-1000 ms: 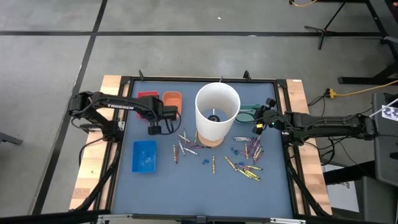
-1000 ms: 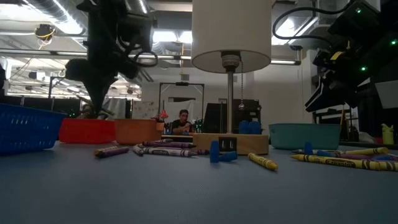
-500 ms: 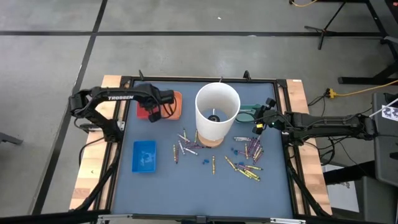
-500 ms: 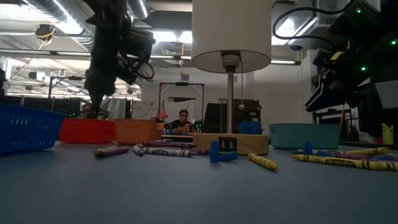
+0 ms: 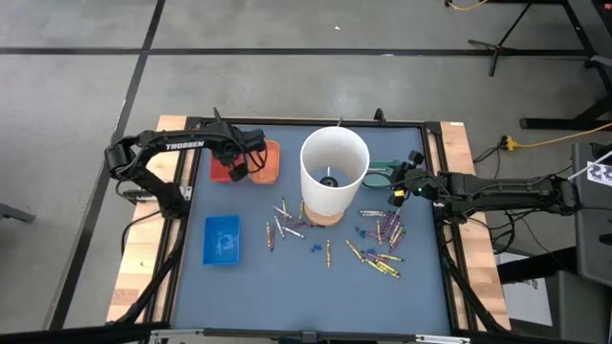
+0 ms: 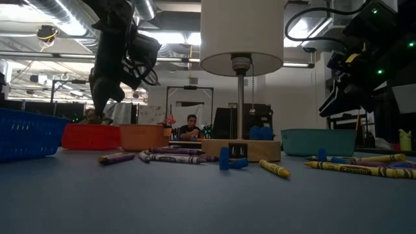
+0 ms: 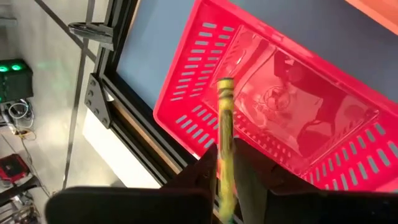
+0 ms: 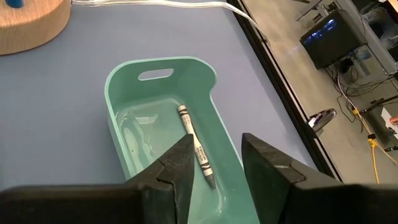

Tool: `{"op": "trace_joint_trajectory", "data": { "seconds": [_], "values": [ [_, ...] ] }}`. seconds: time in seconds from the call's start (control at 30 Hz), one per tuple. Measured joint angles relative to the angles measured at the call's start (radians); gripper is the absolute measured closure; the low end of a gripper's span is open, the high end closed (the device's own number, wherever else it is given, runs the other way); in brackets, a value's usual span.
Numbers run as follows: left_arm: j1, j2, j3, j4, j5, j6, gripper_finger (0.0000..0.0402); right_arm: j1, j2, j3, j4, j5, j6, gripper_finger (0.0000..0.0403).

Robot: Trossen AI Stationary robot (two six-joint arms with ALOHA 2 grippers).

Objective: Sort crayons
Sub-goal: Put the green crayon into the red bin, then put the gray crayon into the green bin

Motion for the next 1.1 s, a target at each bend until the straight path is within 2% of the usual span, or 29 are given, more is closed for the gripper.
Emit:
{"op": "trace_joint_trajectory", "data": {
  "seconds": [0.4, 0.53, 0.87, 1.1],
  "values": [
    [0.000, 0.000, 0.000, 0.015, 0.001, -0.001, 0.0320, 0.000, 0.000, 0.000, 0.005, -0.034, 0.000, 0.0270],
    [0.000, 0.000, 0.000, 0.043, 0.016, -0.001, 0.0313, 0.000, 0.000, 0.000, 0.015, -0.105, 0.000, 0.0270],
    [0.000, 0.000, 0.000, 0.132, 0.135, 0.000, 0.0312, 0.000, 0.000, 0.000, 0.036, -0.340, 0.001, 0.0270],
    [-0.014, 0.000, 0.000, 0.175, 0.203, 0.005, 0.0312, 0.000, 0.000, 0.000, 0.037, -0.366, 0.001, 0.0270]
  ]
}}
